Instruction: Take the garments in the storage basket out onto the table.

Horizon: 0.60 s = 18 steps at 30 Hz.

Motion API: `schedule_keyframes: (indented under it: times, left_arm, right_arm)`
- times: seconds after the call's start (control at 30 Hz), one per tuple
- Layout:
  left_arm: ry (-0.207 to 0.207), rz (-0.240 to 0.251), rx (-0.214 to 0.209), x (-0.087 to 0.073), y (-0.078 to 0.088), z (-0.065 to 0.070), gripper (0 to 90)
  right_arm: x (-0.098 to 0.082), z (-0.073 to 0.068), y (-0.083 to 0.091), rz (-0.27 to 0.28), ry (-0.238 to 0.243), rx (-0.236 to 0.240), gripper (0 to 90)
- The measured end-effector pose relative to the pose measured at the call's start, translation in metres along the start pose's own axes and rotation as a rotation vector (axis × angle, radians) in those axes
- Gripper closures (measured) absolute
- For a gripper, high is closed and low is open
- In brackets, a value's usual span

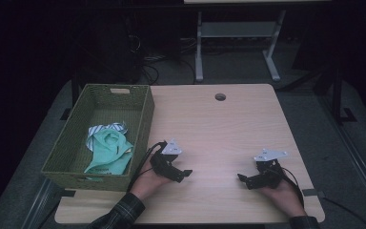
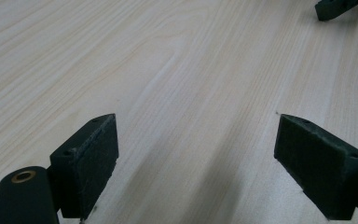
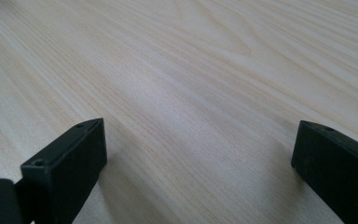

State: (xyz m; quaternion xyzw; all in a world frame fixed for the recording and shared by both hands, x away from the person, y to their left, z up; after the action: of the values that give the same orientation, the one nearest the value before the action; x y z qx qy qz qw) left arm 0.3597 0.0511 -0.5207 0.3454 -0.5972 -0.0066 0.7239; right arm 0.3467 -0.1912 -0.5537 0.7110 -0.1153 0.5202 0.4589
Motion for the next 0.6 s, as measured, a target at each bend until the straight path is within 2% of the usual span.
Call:
schedule_keyframes:
  times: [0.6]
  left_arm:
    - [0.005, 0.001, -0.014, 0.0068, 0.0055, 0.0014, 13.2]
  right_arm:
    - [0.0000, -0.0002, 0.0000, 0.000, 0.000, 0.001, 3.0]
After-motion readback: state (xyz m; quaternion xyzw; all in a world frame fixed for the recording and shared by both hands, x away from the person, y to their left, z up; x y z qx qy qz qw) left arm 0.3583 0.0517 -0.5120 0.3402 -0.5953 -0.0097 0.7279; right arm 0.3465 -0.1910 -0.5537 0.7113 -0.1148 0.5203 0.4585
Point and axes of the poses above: each handheld gripper's, and its own axes: y roughly backward along the jaws, x roughly out of its top, z roughly to its right, the point moved 10 cm from there along -y, roughly forward along the jaws, and after that the axes turned 13 degrees about z, right-handed, at the moved point
